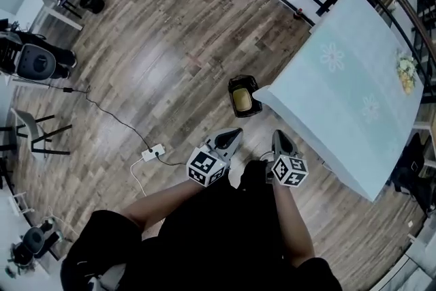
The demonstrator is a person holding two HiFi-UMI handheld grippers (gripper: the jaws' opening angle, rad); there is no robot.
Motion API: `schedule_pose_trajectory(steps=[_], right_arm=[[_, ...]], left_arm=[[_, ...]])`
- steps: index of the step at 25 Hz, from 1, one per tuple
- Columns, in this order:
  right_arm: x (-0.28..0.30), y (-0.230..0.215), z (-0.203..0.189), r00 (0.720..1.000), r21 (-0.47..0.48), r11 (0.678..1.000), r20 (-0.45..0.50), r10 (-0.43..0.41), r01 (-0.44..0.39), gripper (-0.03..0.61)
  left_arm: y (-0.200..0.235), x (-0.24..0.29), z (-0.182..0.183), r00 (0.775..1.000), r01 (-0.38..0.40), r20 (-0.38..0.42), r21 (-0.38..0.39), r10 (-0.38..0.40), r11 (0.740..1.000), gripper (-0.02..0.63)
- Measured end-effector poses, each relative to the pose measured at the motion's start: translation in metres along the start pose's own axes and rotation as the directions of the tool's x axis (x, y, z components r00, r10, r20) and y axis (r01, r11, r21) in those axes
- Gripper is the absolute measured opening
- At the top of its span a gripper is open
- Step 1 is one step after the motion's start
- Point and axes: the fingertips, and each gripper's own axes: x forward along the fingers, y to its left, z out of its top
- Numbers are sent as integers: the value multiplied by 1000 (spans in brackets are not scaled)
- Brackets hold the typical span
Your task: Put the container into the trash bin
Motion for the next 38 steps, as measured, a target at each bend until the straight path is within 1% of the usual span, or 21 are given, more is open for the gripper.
schedule_pose_trajectory(steps=[2,5,9,13,15,19,22,24,28,29,34,36,38], right_arm=[[-26,-13,5,998,12,1000,48,-28,27,41],[-71,-42,4,990,-25,997,121,-73,77,42],[-134,-77,-4,977,-67,990,187,-107,122,43],[-198,-107,-4,953,-54,984,262,-150,170,43],[-231,-128,-3,942,-42,981,291,-170,190,43],[-284,-167,-9,927,-80,969,318,-198,234,43],[-314,-195,-9,911,-41,967,347,-222,251,43],[-333,-209,-5,898,-16,966,371,-235,260,43],[-361,-234,10,867,32,958,418,-272,285,41],[-366,-239,15,857,46,954,427,-288,297,42],[-384,-251,50,798,85,928,486,-358,364,41],[-389,-251,63,775,70,913,505,-379,402,39],[-394,-252,75,754,50,898,523,-397,438,35]], left_arm=[[-19,7,-3,1000,27,-5,22,-27,999,15],[-56,22,-18,998,59,-14,52,-59,997,15],[-123,38,-38,996,94,-18,88,-92,992,15],[-194,62,-46,987,161,-30,120,-158,980,15],[-236,79,-49,982,188,-29,140,-186,972,15],[-308,106,-52,977,211,-8,176,-213,961,15],[-347,121,-53,973,228,-1,205,-233,952,15],[-368,127,-53,971,232,5,217,-239,948,15],[-398,145,-43,976,200,36,252,-216,947,15],[-404,150,-40,974,204,40,261,-222,944,15],[-427,179,-11,952,269,54,321,-301,908,15],[-432,187,-2,944,285,65,340,-325,896,15],[-437,194,5,936,303,71,340,-345,890,15]])
